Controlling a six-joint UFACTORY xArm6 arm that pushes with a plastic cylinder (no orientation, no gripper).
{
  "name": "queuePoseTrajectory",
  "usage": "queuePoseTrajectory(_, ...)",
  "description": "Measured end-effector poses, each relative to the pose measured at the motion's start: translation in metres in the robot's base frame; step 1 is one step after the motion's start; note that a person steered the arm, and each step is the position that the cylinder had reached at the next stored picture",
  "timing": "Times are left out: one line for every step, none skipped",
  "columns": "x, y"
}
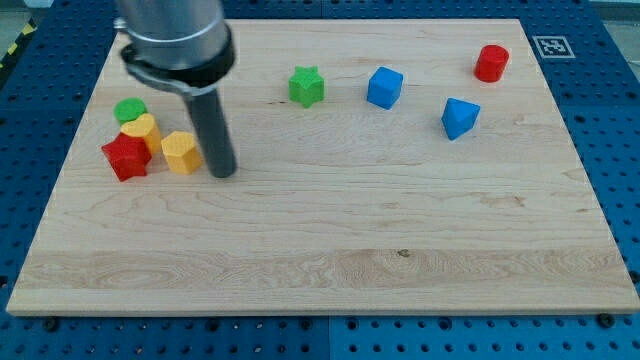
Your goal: Move the green star bottom left to the blue cube
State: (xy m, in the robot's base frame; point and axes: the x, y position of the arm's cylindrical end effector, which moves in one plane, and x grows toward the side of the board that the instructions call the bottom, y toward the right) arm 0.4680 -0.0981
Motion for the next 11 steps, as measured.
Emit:
queuePoseTrajectory(-0.016, 0.051)
queuePoseTrajectory(-0.048, 0.087)
queuePoseTrajectory(-0.074, 0.105)
queuePoseTrajectory(-0.096, 0.102)
queuePoseTrajectory(-0.111, 0.091)
queuePoseTrajectory(-0.111, 0.109)
queuePoseTrajectory(-0.128, 0.119)
queuePoseTrajectory(-0.153, 0.109)
queuePoseTrajectory(-0.144, 0.025)
queuePoseTrajectory(-0.119, -0.033)
queuePoseTrajectory(-0.121, -0.029)
